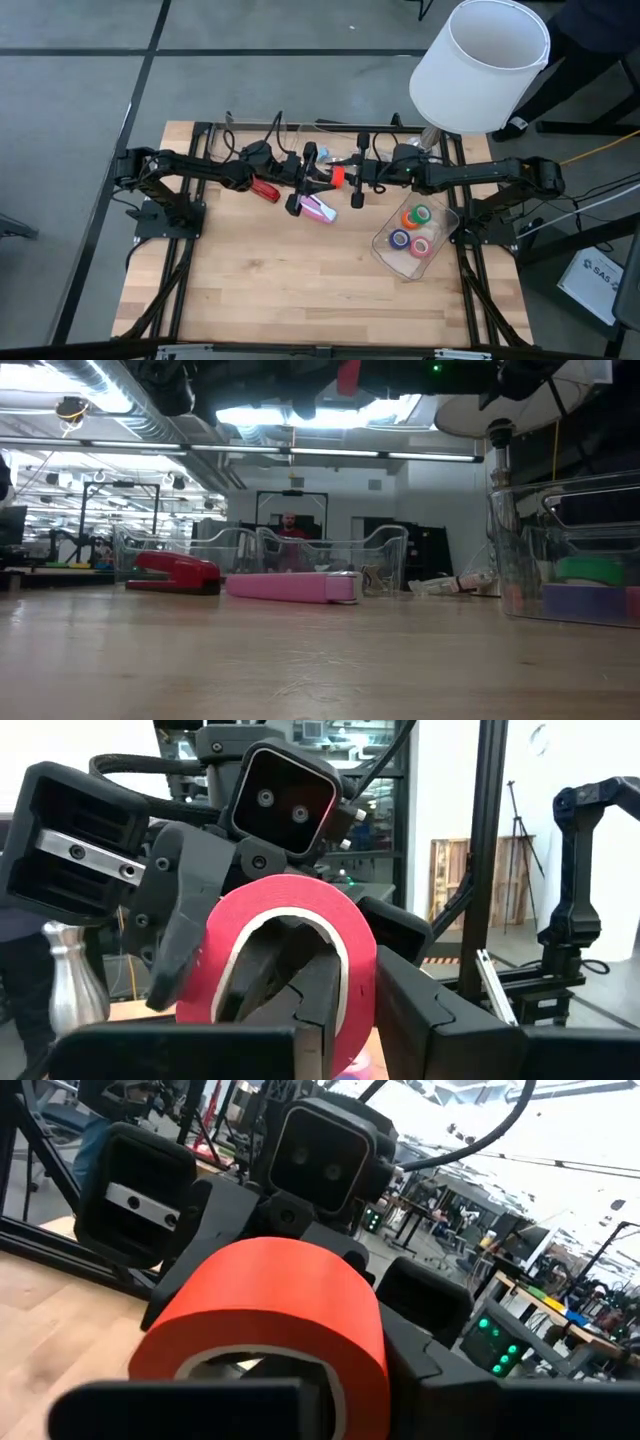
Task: Pick and place Stapler, Stapler remover, tape
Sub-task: Put the red tape into the bottom transparent bin
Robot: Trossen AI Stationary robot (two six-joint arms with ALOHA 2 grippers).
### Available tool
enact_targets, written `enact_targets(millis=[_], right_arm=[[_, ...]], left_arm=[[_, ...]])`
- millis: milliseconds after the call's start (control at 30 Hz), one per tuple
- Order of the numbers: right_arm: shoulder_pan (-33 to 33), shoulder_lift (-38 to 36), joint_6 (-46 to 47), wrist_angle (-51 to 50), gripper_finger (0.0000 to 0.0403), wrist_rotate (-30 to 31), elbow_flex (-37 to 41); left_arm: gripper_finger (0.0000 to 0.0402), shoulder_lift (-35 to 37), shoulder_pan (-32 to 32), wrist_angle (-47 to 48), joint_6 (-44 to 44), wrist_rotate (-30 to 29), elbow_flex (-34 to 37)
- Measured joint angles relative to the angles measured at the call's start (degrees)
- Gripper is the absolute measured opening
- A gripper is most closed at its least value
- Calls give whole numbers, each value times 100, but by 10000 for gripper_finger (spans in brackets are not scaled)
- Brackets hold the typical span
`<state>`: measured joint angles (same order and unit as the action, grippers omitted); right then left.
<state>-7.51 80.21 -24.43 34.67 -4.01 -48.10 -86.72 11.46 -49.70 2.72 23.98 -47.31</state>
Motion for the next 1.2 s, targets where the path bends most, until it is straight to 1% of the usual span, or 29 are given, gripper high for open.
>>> enact_targets(millis=[133,267,367,500,600,700,800,900,1067,1200], right_arm=[[-4,-9,36,-113,43,6,0],[-4,-120,207,-533,43,-13,0],[-4,-352,320,-992,43,-24,0],[-17,-777,542,-1653,43,29,4],[-14,-1234,739,-2561,43,33,4],[-9,-1779,1045,-3819,43,172,7],[-15,-2314,1638,-5048,43,271,4],[-7,-2703,2234,-6205,43,251,7],[-9,-2879,3075,-7879,43,195,7],[-3,-2773,3546,-8721,43,120,7]], left_arm=[[50,0,4,92,-48,17,0],[60,1,4,312,-46,78,0],[73,7,4,329,-54,90,2],[96,9,-9,331,-280,35,2],[117,9,-7,331,-293,-16,2],[133,62,-1,397,-304,-10,4],[142,177,9,629,-428,-36,4],[142,354,28,965,-570,-296,4],[136,677,26,1607,-872,-825,6],[131,898,26,2042,-950,-932,4]])
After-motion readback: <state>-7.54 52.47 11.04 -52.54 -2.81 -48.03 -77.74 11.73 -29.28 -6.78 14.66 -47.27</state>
